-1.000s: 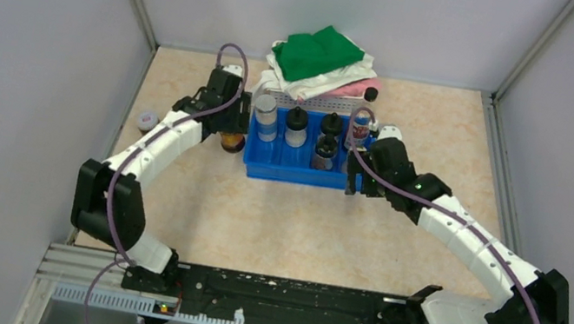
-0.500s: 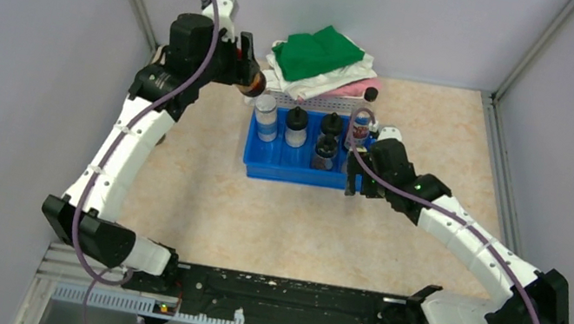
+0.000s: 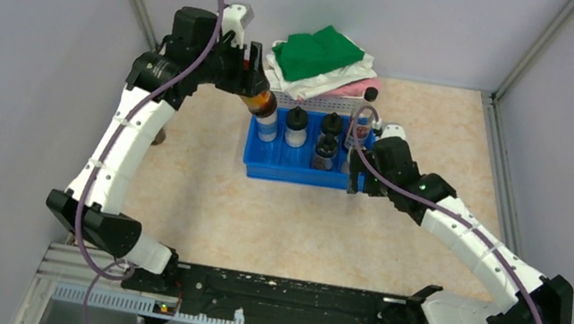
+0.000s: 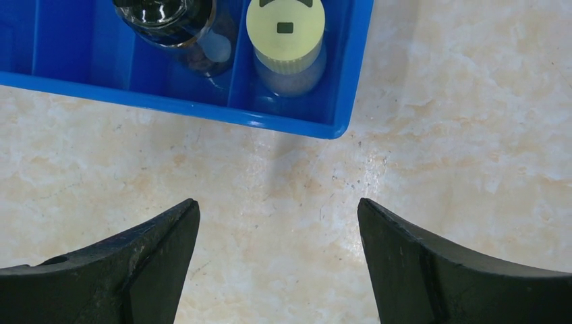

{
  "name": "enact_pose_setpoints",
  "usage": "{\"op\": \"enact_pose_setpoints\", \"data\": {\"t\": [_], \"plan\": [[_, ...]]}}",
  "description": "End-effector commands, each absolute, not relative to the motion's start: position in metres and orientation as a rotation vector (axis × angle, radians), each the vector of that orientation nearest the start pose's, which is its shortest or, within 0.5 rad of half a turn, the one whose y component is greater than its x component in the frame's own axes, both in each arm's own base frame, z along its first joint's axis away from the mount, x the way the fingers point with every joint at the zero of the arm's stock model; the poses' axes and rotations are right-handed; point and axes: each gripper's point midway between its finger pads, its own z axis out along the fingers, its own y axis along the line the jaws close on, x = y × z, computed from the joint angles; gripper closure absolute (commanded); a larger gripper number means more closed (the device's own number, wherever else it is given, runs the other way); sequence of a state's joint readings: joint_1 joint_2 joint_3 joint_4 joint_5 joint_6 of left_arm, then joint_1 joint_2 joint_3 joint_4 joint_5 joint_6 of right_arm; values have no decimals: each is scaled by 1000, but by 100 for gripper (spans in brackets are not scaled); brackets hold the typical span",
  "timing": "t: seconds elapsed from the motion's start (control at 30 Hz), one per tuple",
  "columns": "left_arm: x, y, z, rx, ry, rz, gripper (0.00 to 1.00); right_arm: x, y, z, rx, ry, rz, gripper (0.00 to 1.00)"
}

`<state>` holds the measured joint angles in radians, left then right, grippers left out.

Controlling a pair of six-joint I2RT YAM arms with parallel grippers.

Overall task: Organize the condiment bottles
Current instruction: Place the bottle in the storage box.

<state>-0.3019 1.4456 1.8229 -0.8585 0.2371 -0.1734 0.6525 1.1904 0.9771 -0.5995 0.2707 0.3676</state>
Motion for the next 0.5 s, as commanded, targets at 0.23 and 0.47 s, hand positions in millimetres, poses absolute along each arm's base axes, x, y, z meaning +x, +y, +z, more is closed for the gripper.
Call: {"op": "enact_pose_setpoints", "data": {"t": [0.23,0.47], "plan": [[377,-188,331,450,2134,-484,99,275,167,193,-188,2258,208,14],[394,-229,297,537,2074,-489,99,274,164,194,-186,2254,197,14]]}}
